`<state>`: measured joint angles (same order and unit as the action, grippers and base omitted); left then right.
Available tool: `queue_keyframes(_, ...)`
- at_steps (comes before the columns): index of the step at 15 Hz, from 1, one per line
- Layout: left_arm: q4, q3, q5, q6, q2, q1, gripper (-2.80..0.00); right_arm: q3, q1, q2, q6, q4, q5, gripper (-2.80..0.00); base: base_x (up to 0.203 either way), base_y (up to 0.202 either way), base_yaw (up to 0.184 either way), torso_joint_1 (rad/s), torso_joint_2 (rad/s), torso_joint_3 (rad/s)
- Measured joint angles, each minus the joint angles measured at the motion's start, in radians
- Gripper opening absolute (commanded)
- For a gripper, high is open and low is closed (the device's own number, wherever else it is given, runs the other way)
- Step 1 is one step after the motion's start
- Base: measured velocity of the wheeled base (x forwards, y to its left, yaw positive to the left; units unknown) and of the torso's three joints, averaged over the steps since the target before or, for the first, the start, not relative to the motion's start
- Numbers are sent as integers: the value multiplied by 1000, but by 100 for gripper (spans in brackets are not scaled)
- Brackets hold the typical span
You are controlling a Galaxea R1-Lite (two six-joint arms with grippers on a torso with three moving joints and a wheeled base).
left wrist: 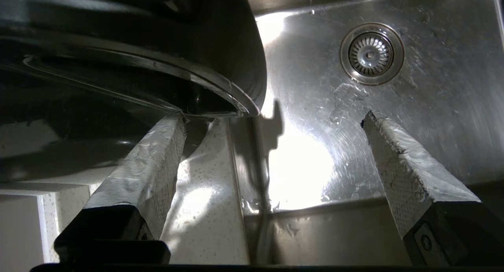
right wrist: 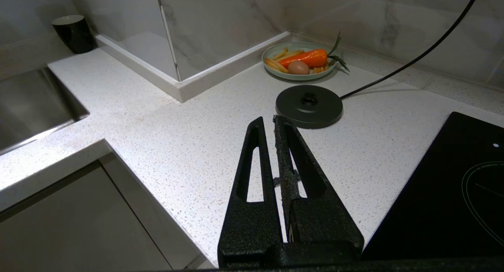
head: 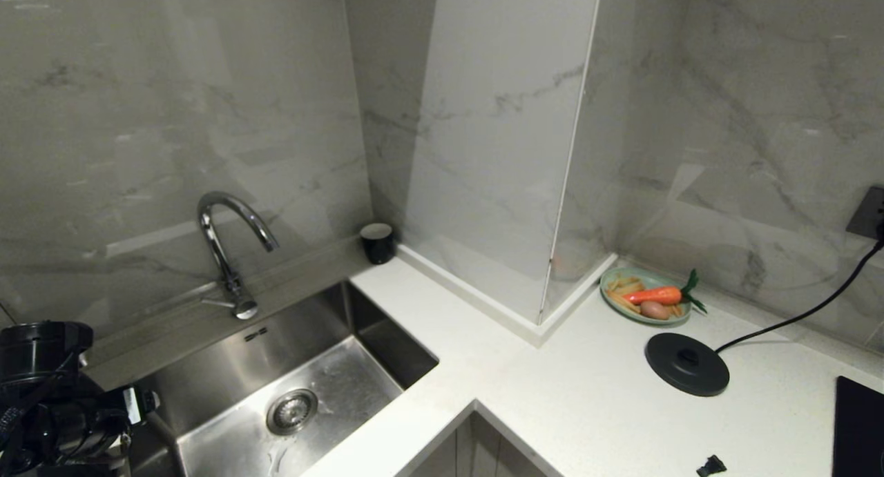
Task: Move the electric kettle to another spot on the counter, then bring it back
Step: Grab the kettle
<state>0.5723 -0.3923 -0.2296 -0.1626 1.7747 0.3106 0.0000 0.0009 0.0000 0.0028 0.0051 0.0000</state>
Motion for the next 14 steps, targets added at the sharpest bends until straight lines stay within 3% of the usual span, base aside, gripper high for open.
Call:
queue_keyframes(10, 272, 17, 30, -6, 127, 8, 0, 0, 0, 0, 0, -1, 0, -280, 0, 0, 0, 0, 0, 0)
queue_keyframes(14, 454, 56, 30, -7, 179, 17, 0, 0, 0, 0, 0, 0, 0, -280, 0, 0, 0, 0, 0, 0)
